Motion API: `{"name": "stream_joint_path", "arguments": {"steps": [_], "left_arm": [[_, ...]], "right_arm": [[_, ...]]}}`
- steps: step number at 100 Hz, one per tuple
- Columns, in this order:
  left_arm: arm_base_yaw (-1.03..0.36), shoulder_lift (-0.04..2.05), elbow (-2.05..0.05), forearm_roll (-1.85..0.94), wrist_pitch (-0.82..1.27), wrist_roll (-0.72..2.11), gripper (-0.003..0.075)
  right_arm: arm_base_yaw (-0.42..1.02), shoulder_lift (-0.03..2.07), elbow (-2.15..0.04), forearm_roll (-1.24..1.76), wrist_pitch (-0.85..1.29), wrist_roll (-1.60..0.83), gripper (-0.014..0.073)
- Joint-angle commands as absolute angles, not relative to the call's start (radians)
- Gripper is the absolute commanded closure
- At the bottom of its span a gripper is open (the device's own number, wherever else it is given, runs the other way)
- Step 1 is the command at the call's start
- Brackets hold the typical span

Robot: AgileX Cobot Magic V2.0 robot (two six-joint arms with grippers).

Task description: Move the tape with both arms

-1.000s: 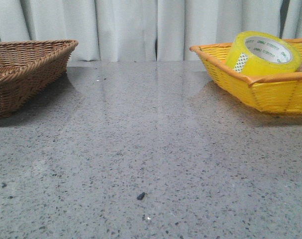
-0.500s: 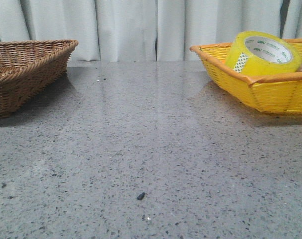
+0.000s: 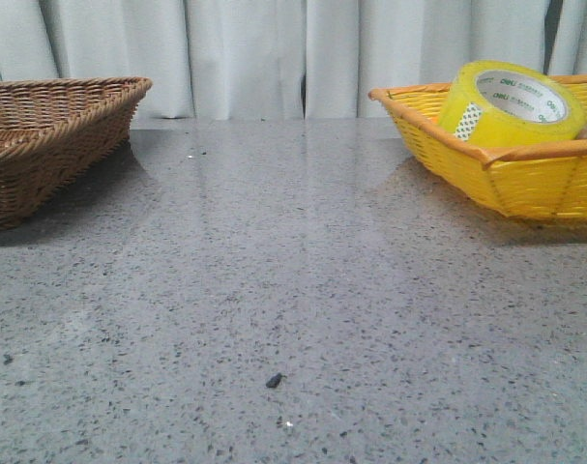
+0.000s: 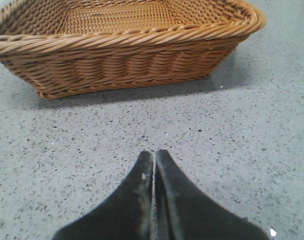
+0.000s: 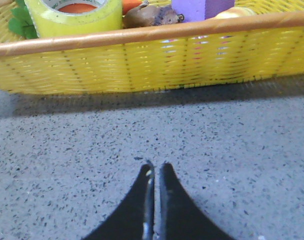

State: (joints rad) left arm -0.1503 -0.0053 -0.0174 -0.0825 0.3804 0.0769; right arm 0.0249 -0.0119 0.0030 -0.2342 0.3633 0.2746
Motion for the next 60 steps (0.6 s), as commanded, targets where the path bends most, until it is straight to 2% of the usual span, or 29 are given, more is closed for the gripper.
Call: {"name": "stream_joint_path", "arguments": {"steps": [1,60], "left_arm": [[-0.148,-0.036,-0.048,-0.094,0.308,0.067,0.0741],[-0.148,-0.036,-0.048,-0.076,0.301,0.077,0.0741]], "right_arm": [[0.019,-0.031,0.031,-0.249,0.323,0.268,0.0663],[0.019,-0.031,0.031,-0.292,0.279,0.268,0.0663]]}}
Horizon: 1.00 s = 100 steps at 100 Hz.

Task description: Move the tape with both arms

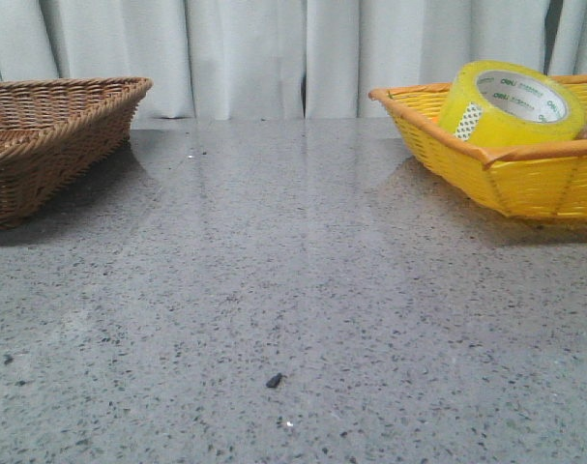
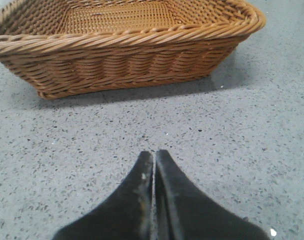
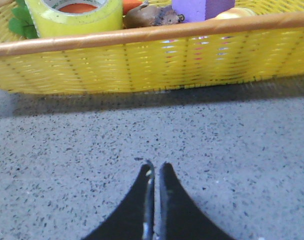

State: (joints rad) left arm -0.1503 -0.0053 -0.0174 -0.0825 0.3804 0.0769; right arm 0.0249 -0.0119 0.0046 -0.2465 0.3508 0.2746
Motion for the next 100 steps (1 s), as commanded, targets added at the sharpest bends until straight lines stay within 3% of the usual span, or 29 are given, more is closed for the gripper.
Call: {"name": "stream_joint_path", "arguments": {"steps": [1,24,43,87,100], "left_arm": [[-0.148,-0.036,-0.048,-0.071,0.296,0.077,0.0741],[-0.148,-0.036,-0.046,0.000,0.164,0.074,0.0741],[-0.148,-0.036,-0.045,-0.457,0.019,0.070,0.0741],[-0.148,-0.036,-0.040,-0.557,-0.141,0.070,0.0741],[-0.150,-0.020,-0.096,-0.554,-0.124,0.070,0.0741]], "right_arm": [[0.019,-0.031,0.031,-0.292,0.273,0.268,0.0663],[0.019,-0.031,0.031,-0.256,0.014,0.270,0.0663],[0.019,-0.031,0.031,0.044,-0.194,0.272,0.0663],[0.019,-0.031,-0.015,0.264,-0.116,0.273,0.0663],[0.019,-0.021,-0.128,0.243,0.016,0.271,0.0662]]}}
